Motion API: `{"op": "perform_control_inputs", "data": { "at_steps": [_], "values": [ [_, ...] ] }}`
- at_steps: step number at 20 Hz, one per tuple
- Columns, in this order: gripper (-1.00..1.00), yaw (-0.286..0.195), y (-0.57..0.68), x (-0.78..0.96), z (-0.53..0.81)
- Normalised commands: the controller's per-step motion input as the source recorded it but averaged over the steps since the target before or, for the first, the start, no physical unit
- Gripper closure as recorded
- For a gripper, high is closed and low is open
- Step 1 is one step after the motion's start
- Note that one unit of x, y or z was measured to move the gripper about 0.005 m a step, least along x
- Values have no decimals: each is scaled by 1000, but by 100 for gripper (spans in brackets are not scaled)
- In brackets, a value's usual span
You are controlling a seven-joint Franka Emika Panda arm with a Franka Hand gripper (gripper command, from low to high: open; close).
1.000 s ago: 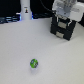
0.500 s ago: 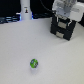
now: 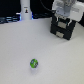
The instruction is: Open the kcup holder, insert the kcup into the holder, and close the kcup holder
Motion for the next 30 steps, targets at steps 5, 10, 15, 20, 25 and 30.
{"op": "perform_control_inputs", "data": {
  "at_steps": [5,10,15,20,25,30],
  "values": [
    [100,-77,-58,915,158],
    [100,-79,-125,930,133],
    [100,-80,-204,947,178],
    [100,-85,-239,941,218],
    [100,-82,-247,942,226],
    [100,-82,-255,937,218]
  ]
}}
